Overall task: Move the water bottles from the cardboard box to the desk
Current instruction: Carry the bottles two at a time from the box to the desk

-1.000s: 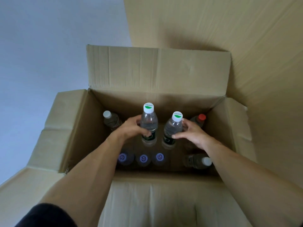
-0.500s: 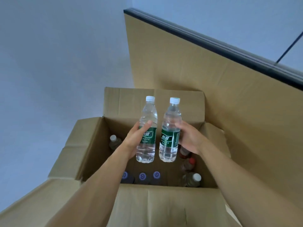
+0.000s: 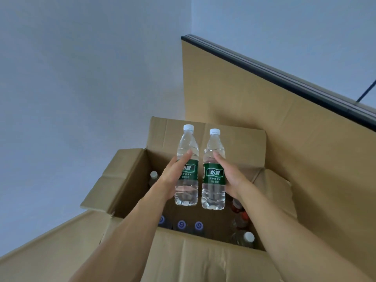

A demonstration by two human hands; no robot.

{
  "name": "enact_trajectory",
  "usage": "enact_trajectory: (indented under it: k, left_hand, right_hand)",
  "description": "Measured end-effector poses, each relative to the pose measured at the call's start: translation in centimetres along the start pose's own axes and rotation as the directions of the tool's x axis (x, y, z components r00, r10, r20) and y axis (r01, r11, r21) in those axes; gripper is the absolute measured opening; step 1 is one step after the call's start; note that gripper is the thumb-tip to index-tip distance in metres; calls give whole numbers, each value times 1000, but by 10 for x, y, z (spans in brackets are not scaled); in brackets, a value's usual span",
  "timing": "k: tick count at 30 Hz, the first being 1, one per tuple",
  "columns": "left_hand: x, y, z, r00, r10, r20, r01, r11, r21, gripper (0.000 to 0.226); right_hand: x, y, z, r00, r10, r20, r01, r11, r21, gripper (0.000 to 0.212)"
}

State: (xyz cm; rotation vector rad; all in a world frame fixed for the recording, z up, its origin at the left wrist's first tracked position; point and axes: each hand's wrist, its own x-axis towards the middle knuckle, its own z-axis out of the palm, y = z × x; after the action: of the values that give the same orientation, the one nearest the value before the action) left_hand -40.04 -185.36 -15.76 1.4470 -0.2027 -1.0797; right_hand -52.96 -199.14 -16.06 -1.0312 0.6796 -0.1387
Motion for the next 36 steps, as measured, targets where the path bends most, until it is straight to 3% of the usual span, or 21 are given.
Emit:
enact_trajectory:
  k: [7,20,31,36]
  left_hand:
    - [-22,0,-14,1000,-18,-26,16,995,-97,58]
    - [-125,5,-97,993,16,-114,-43,969,-243,63]
    - [-297,-33,-236,922,61,-383,-197,924,-329,50]
    - [-380,-79,-306,877,16,-480,-246,874,-420,54]
  right_hand:
    - [13,-4,23,994,52,100,-46,997,-62,63]
    - [-10,5,135,913,177,366,-111,975,-195,69]
    - [-75,90,323,756,309,578,-75,917,-392,62]
    - [-113,155,410,635,410,655,-63,872,-485,64]
